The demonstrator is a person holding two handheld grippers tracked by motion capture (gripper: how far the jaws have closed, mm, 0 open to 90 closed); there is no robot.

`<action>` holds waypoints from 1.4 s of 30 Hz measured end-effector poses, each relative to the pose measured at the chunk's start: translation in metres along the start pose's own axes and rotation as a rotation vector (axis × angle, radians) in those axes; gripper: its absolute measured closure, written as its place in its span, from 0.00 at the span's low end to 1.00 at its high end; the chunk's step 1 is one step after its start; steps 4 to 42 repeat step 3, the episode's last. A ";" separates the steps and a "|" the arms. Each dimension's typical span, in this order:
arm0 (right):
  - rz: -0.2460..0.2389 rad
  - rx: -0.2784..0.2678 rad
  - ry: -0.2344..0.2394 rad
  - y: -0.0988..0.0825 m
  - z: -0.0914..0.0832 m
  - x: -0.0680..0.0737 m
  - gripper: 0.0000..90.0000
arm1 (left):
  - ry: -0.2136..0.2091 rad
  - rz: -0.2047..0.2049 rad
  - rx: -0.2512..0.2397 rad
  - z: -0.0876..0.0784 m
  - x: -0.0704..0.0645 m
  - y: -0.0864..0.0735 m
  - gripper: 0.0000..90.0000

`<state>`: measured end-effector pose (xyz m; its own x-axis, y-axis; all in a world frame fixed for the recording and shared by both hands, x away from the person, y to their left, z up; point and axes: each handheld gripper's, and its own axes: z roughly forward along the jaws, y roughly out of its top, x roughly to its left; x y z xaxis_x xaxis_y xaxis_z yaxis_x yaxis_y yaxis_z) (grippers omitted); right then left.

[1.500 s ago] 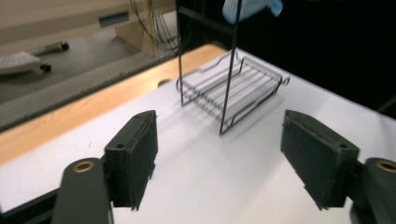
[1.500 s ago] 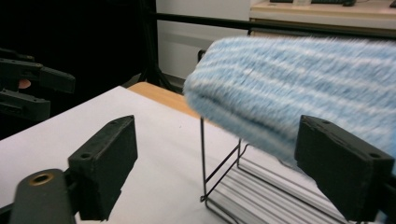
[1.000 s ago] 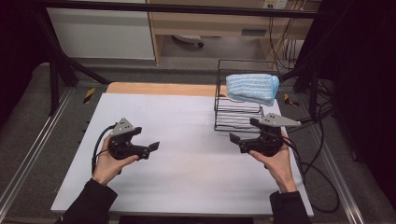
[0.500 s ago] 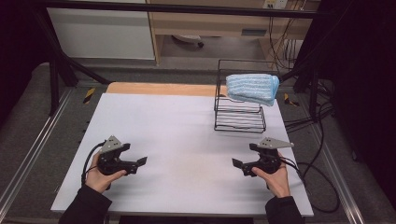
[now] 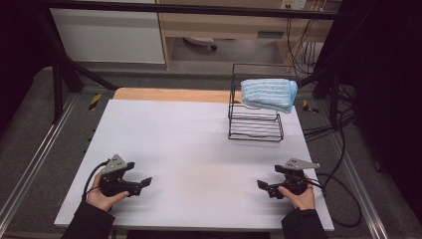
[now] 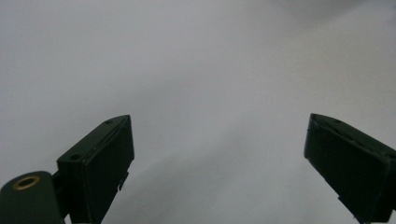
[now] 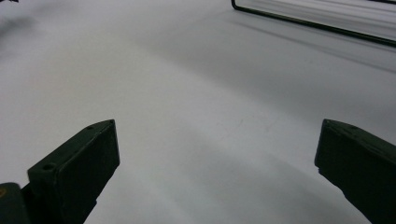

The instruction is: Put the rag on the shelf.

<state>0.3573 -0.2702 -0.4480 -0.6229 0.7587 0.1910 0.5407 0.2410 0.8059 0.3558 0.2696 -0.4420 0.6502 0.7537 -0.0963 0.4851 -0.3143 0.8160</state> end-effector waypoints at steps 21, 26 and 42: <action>-0.003 0.005 0.006 -0.001 0.001 0.000 0.01 | -0.002 0.001 0.005 0.001 -0.001 0.000 0.10; -0.003 0.005 0.006 -0.001 0.001 0.000 0.01 | -0.002 0.001 0.005 0.001 -0.001 0.000 0.10; -0.003 0.005 0.006 -0.001 0.001 0.000 0.01 | -0.002 0.001 0.005 0.001 -0.001 0.000 0.10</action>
